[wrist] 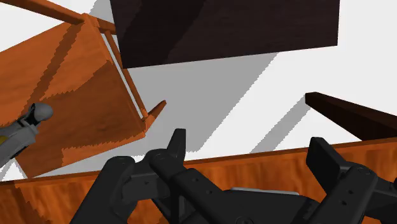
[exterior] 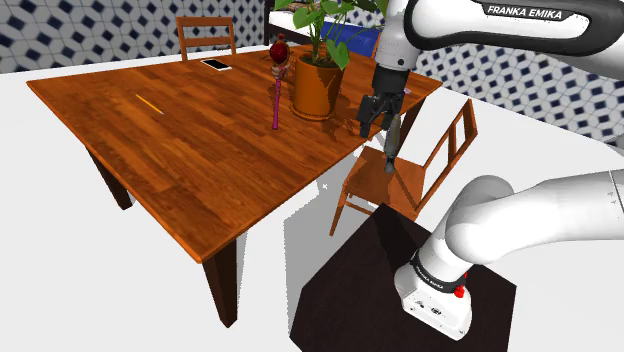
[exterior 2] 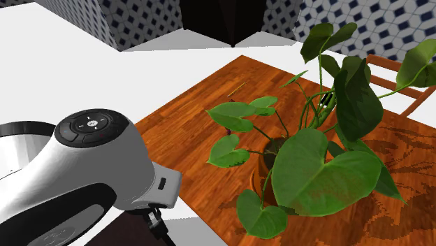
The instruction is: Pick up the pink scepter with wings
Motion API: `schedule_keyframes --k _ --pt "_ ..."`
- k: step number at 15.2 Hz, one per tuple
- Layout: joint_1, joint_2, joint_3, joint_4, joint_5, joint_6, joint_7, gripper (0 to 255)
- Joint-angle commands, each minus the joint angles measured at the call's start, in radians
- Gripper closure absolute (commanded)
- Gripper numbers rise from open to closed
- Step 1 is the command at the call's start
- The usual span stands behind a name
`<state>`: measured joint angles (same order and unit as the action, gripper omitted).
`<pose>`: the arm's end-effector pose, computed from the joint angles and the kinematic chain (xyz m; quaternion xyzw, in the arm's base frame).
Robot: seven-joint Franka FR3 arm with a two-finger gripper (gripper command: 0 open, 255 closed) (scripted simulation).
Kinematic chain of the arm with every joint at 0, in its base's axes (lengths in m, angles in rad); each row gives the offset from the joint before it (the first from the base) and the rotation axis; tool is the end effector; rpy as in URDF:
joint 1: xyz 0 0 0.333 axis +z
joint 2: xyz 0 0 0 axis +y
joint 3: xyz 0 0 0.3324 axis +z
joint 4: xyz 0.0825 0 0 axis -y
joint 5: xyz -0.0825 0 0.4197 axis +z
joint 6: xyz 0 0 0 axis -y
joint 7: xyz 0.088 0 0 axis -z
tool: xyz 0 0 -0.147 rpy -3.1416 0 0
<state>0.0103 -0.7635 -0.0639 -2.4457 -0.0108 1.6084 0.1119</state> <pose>0.3326 -0.0214 0.5118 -0.9965 0.0725 0.0380 0.0152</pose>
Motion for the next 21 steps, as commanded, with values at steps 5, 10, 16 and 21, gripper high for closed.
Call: schedule_keyframes --k 5,10,16,21 --pt "0.005 0.11 0.02 0.084 -0.015 0.095 0.015 0" --pt "0.006 0.243 0.046 0.206 -0.042 0.189 0.038 0" --pt "0.002 0.395 0.078 0.377 -0.088 0.271 0.072 0" --pt "0.0 0.52 0.103 0.54 -0.138 0.313 0.104 0"
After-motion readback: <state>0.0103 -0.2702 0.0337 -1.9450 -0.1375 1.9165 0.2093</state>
